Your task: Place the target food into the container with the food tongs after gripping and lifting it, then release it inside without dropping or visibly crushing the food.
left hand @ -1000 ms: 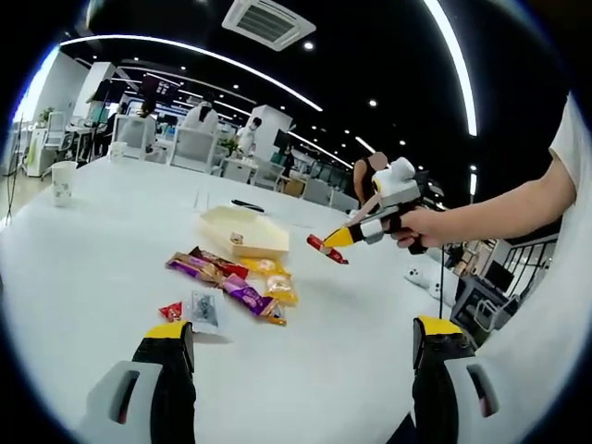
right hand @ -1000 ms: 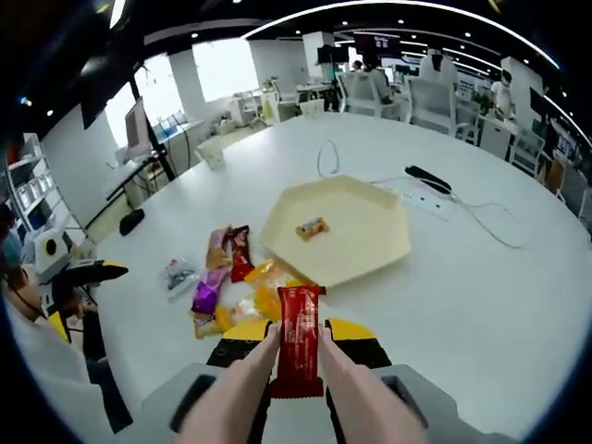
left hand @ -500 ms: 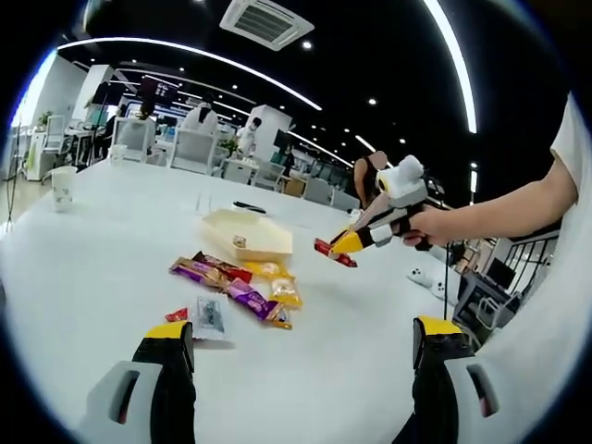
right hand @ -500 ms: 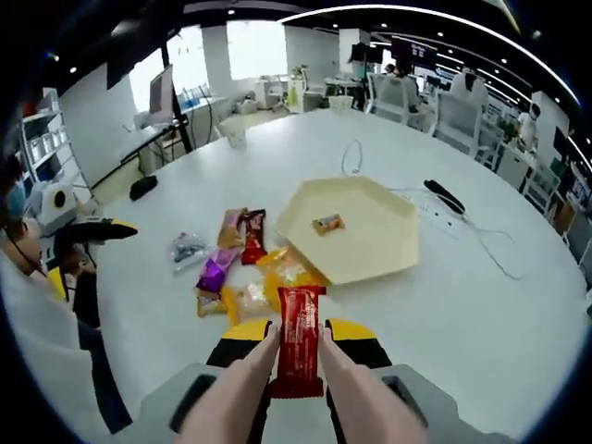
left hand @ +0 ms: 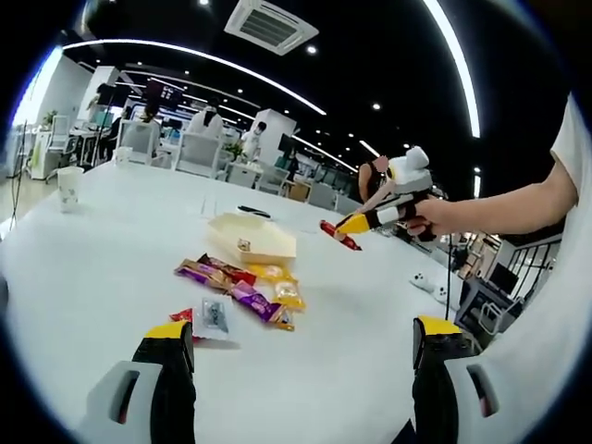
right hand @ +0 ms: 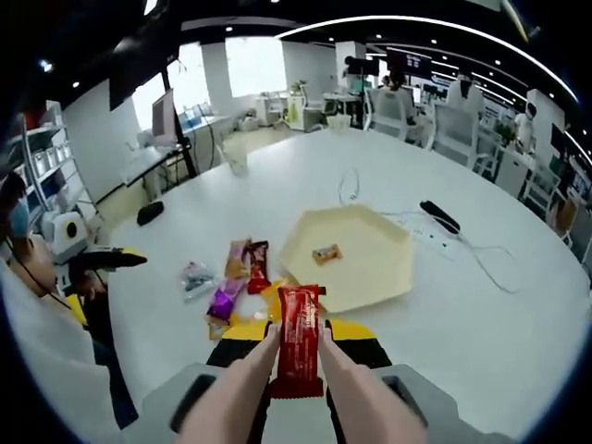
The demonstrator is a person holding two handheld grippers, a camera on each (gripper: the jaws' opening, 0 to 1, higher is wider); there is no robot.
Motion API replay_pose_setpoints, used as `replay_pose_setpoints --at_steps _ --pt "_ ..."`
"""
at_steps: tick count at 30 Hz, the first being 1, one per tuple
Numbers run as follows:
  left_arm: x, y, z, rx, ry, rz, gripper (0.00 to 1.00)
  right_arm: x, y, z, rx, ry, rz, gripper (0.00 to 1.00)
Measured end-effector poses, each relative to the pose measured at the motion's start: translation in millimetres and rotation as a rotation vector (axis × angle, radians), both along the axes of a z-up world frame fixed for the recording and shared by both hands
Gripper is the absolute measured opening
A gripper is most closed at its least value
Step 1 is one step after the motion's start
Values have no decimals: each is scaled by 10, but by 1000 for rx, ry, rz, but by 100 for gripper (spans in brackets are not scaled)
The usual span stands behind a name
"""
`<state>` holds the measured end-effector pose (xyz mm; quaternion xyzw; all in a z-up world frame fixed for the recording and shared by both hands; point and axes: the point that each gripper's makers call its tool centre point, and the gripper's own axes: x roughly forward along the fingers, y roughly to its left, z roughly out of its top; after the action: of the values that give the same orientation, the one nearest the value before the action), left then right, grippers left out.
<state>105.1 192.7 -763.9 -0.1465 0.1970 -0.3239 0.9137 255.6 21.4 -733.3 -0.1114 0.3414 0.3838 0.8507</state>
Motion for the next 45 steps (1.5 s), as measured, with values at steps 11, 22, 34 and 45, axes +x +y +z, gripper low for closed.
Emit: replay_pose_setpoints --at_steps 11,22,34,45 --pt "61 23 48 -1 -13 -1 99 -16 60 158 22 -2 19 21" --pt "68 15 46 -2 -16 -11 99 -31 127 358 27 -23 26 21" --pt "65 47 57 2 -20 -13 99 0 188 422 27 -38 38 21" --pt "79 29 56 -5 -17 -13 99 48 246 539 40 -48 25 21"
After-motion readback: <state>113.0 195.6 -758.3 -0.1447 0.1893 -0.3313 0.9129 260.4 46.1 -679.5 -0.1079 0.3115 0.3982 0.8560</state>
